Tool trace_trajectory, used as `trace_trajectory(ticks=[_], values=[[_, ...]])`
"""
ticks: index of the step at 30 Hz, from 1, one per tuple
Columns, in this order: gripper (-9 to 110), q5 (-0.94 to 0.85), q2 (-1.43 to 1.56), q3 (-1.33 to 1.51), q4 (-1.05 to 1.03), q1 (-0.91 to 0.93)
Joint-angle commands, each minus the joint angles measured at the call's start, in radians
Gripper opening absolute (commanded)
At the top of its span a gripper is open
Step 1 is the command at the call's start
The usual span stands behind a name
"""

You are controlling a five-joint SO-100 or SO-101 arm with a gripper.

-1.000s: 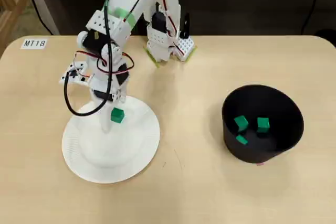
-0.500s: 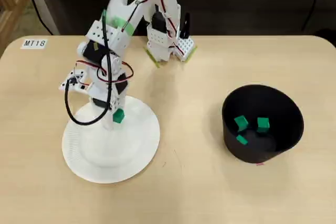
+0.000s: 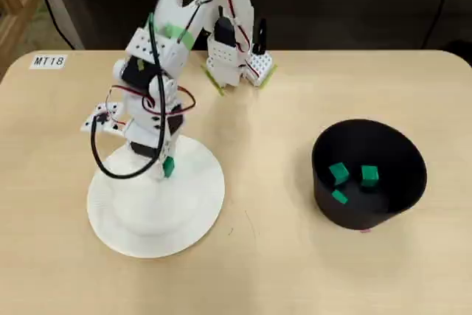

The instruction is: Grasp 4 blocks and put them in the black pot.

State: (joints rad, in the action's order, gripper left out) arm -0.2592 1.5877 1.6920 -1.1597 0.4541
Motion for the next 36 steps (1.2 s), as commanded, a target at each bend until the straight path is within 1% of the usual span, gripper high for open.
trace_trajectory(ticks=[1, 4, 6, 12, 18, 27, 36], values=[[-2, -0.061, 0.135, -0.035, 0.031, -0.054], [-2, -0.133, 0.235, -0.029, 0.035, -0.152], [-2, -0.138, 0.311, 0.003, 0.026, -0.232], [-2, 0.014, 0.503, 0.152, 0.071, -0.537], [-2, 0.13, 0.522, 0.164, 0.117, -0.787], [-2, 0.212, 0.505, 0.199, 0.25, -0.983], [-2, 0.222, 0.345, 0.201, 0.394, -1.092]])
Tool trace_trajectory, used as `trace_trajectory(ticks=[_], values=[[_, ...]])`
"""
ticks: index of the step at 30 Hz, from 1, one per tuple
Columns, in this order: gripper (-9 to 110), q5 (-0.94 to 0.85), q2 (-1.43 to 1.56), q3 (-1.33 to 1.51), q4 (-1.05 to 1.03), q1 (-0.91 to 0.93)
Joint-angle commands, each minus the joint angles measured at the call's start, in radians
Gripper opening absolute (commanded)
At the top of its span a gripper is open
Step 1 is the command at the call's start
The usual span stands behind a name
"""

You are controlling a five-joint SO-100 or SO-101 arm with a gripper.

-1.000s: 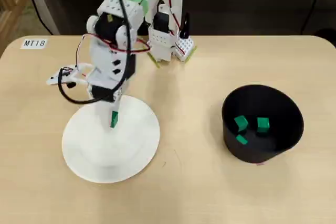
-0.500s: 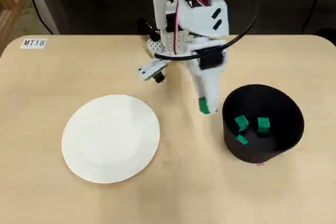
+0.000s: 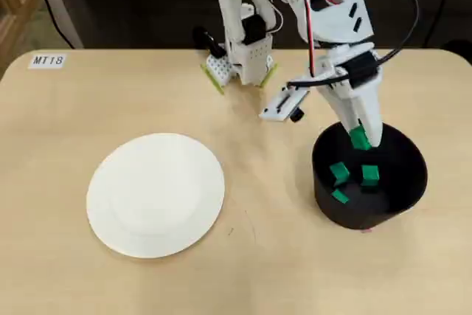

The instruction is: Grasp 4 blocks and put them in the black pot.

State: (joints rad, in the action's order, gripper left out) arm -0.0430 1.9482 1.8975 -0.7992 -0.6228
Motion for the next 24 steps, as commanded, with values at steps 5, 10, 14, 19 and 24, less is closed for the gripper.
trace_trajectory(ticks=[5, 10, 14, 19, 24], values=[[-2, 0.008, -0.046, -0.005, 0.046, -0.011], [-2, 0.014, -0.049, 0.012, 0.049, -0.012], [-2, 0.017, -0.055, 0.012, 0.041, -0.017], [24, -0.009, -0.055, 0.014, 0.011, -0.025], [29, -0.012, -0.058, 0.014, 0.003, -0.028]])
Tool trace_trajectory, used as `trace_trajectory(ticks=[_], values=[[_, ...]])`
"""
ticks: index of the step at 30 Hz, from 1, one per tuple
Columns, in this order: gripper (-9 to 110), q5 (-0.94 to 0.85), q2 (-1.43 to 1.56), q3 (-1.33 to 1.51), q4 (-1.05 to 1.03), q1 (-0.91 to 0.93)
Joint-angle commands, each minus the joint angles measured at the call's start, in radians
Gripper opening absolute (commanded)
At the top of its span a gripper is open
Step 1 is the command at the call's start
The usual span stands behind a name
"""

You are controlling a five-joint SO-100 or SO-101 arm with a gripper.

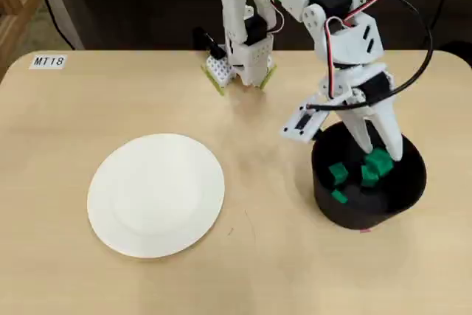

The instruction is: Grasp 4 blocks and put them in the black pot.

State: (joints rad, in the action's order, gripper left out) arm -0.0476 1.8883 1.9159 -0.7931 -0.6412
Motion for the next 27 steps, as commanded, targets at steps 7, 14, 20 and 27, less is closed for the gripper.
trace_trajectory(ticks=[7, 14, 20, 27], values=[[-2, -0.035, 0.037, -0.003, -0.074, 0.057], [-2, -0.137, 0.242, 0.114, -0.072, 0.397], [-2, -0.153, 0.581, 0.365, 0.041, 0.692], [-2, -0.057, 0.931, 0.683, 0.058, 0.678]])
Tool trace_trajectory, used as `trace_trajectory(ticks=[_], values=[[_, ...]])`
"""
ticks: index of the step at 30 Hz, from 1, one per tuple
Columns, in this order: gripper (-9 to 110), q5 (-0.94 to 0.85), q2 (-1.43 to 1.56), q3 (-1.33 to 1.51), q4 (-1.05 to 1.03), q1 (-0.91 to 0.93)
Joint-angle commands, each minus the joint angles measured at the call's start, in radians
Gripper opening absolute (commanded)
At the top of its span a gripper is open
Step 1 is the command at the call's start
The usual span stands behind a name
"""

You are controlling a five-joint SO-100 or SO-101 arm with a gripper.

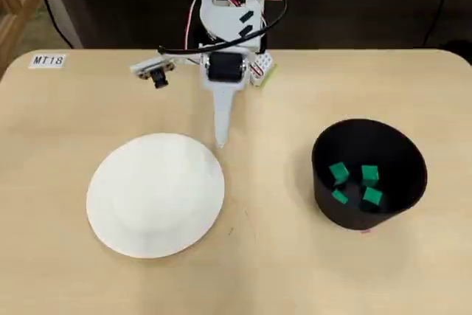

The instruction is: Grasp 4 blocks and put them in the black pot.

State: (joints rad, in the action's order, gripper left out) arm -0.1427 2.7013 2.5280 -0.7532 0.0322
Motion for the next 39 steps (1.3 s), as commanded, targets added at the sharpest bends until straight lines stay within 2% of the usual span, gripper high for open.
trace_trajectory(ticks=[1, 10, 21, 39], values=[[-2, 0.051, 0.178, 0.12, 0.018, 0.005], [-2, 0.112, 0.551, 0.41, -0.054, 0.011], [-2, 0.112, 0.552, 0.529, -0.046, -0.043], [-2, 0.049, 0.552, 0.535, -0.031, -0.064]])
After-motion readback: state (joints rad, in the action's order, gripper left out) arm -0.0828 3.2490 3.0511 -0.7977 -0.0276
